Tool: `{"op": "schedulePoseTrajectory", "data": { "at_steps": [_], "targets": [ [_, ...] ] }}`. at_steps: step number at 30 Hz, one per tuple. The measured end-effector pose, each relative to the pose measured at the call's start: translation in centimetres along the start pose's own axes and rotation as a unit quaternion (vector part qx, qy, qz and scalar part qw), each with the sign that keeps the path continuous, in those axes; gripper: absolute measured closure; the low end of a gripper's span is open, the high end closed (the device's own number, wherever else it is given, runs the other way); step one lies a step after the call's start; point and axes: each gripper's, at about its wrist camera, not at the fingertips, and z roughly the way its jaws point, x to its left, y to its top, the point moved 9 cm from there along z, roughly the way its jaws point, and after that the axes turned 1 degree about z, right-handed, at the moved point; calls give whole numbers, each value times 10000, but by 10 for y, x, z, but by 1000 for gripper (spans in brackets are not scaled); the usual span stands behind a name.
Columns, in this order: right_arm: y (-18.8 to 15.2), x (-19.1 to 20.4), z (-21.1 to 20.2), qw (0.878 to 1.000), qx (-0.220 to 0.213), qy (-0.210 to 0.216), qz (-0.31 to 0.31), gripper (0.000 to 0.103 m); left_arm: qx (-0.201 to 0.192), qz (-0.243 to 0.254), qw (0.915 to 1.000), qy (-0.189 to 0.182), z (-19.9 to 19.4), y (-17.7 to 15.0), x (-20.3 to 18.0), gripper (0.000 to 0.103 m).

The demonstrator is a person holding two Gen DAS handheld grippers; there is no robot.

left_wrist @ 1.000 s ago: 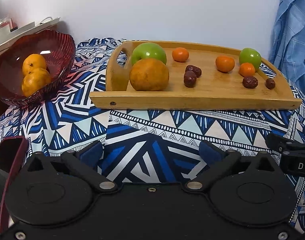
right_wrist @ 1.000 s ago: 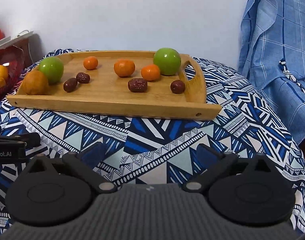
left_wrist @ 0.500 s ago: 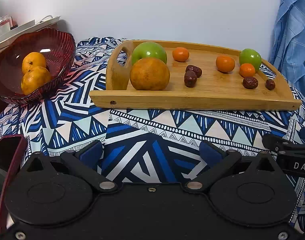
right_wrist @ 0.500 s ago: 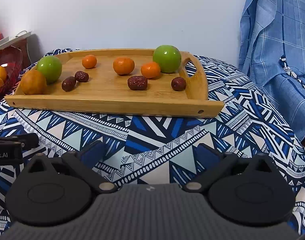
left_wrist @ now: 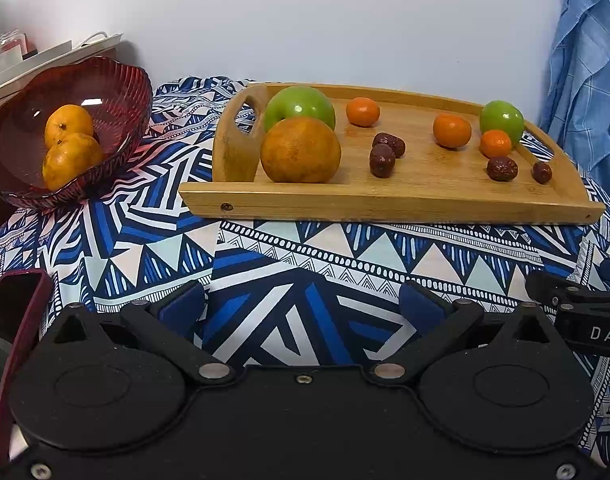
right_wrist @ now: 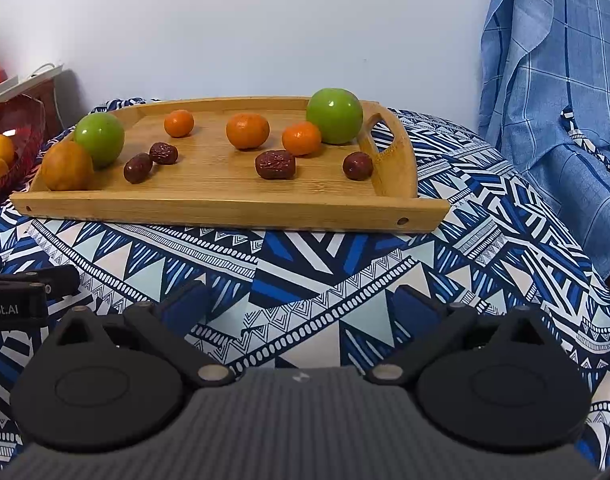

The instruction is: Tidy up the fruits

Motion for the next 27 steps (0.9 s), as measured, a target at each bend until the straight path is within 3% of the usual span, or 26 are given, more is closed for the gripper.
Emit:
{"op": "schedulePoseTrajectory", "data": {
  "at_steps": [27],
  "targets": [
    [0, 1, 0, 10000, -18, 2, 4, 0, -41, 15, 10000, 6, -1, 0, 0, 0]
  ]
}}
